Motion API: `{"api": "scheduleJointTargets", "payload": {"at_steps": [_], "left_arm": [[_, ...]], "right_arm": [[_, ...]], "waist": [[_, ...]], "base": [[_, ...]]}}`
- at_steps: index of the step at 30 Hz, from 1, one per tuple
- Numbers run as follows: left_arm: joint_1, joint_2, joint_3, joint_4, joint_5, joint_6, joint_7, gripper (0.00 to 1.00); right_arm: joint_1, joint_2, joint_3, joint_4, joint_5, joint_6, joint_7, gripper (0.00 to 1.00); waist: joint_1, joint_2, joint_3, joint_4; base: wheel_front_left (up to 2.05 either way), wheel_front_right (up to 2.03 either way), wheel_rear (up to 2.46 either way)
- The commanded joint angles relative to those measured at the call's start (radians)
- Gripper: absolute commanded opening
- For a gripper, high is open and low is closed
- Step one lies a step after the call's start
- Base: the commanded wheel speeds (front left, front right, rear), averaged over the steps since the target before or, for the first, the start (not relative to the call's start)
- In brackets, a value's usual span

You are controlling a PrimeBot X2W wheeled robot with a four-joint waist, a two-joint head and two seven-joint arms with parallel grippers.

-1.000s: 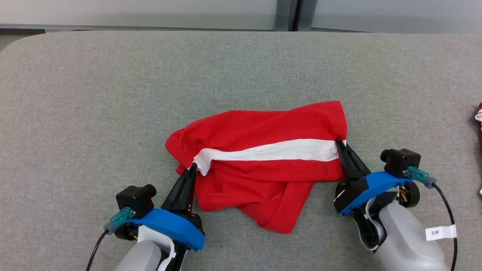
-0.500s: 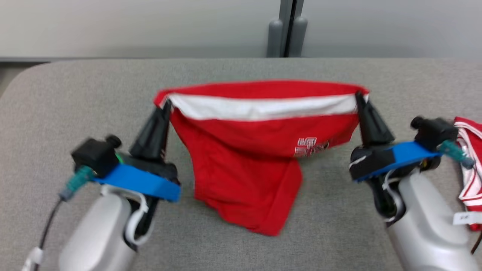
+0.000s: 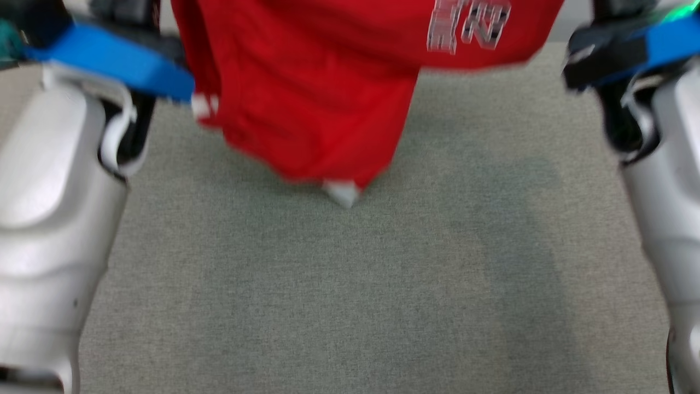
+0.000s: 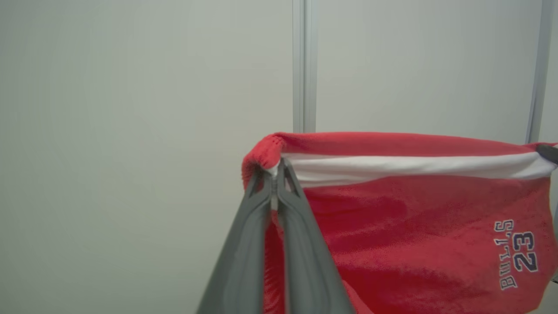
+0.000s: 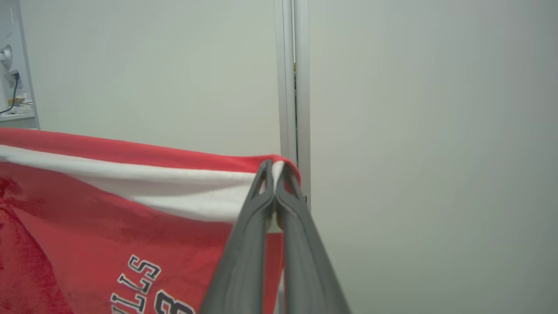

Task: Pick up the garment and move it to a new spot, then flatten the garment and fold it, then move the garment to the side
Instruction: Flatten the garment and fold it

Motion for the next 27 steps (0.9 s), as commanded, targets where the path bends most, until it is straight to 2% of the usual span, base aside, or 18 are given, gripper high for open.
{"api": "scheduleJointTargets", "payload": {"at_steps": [1, 3, 5, 8, 10, 11, 14, 15, 19, 21, 22, 24, 27], "left_arm": [[-0.074, -0.015, 0.021, 0.044, 0.018, 0.011, -0.006, 0.00], [-0.161, -0.036, 0.057, 0.071, 0.044, 0.028, -0.009, 0.00], [-0.220, -0.061, 0.110, 0.034, 0.089, 0.035, -0.010, 0.00], [-0.230, -0.104, 0.186, -0.028, 0.141, 0.024, -0.009, 0.00], [-0.214, -0.123, 0.198, -0.037, 0.155, 0.019, -0.008, 0.00], [-0.155, -0.149, 0.197, -0.015, 0.168, 0.008, -0.008, 0.00], [-0.087, -0.173, 0.198, 0.013, 0.161, 0.003, -0.009, 0.00], [-0.003, -0.193, 0.197, 0.045, 0.145, -0.002, -0.009, 0.00], [0.237, -0.226, 0.157, 0.082, 0.098, -0.003, -0.008, 0.00], [0.348, -0.241, 0.147, 0.091, 0.064, -0.003, -0.009, 0.00], [0.348, -0.241, 0.147, 0.091, 0.064, -0.003, -0.009, 0.00], [0.505, -0.264, 0.161, 0.096, 0.034, -0.001, -0.009, 0.00], [0.597, -0.274, 0.181, 0.099, 0.025, -0.001, -0.009, 0.00]], "right_arm": [[-0.063, -0.008, -0.027, 0.015, -0.042, 0.000, 0.000, 0.00], [-0.131, 0.001, -0.079, 0.010, -0.089, -0.001, 0.000, 0.00], [-0.177, 0.019, -0.125, -0.021, -0.142, -0.001, 0.000, 0.00], [-0.206, 0.050, -0.195, -0.076, -0.185, -0.001, 0.000, 0.00], [-0.192, 0.065, -0.210, -0.091, -0.190, -0.001, 0.000, 0.00], [-0.128, 0.082, -0.201, -0.106, -0.195, 0.000, 0.000, 0.00], [-0.059, 0.086, -0.182, -0.119, -0.179, 0.000, 0.000, 0.00], [0.029, 0.083, -0.131, -0.120, -0.146, 0.000, 0.000, 0.00], [0.262, 0.076, -0.081, -0.106, -0.080, 0.000, 0.000, 0.00], [0.371, 0.076, -0.075, -0.096, -0.050, 0.000, 0.000, 0.00], [0.371, 0.076, -0.075, -0.096, -0.050, 0.000, 0.000, 0.00], [0.527, 0.075, -0.073, -0.077, -0.024, 0.000, 0.000, 0.00], [0.611, 0.077, -0.073, -0.070, -0.012, 0.000, 0.000, 0.00]], "waist": [[-0.0003, 0.0000, 0.031, 0.018], [-0.0003, 0.0000, 0.057, 0.017], [-0.0003, 0.0000, 0.083, 0.016], [-0.0003, 0.0000, 0.113, 0.016], [-0.0003, 0.0000, 0.118, 0.016], [-0.0003, 0.0000, 0.121, 0.015], [-0.0003, 0.0000, 0.113, 0.014], [-0.0003, 0.0000, 0.101, 0.011], [-0.0003, 0.0000, 0.067, 0.005], [-0.0003, 0.0000, 0.043, 0.006], [-0.0003, 0.0000, 0.043, 0.006], [-0.0003, 0.0000, -0.006, 0.010], [-0.0003, 0.0000, -0.046, 0.013]], "base": [[0.00, 0.00, 0.00], [0.00, 0.00, 0.00], [0.00, 0.00, 0.00], [0.00, 0.00, 0.00], [0.00, 0.00, 0.00], [0.00, 0.00, 0.00], [0.00, 0.00, 0.00], [0.00, 0.00, 0.00], [0.00, 0.00, 0.00], [0.00, 0.00, 0.00], [0.00, 0.00, 0.00], [0.00, 0.00, 0.00], [0.00, 0.00, 0.00]]}}
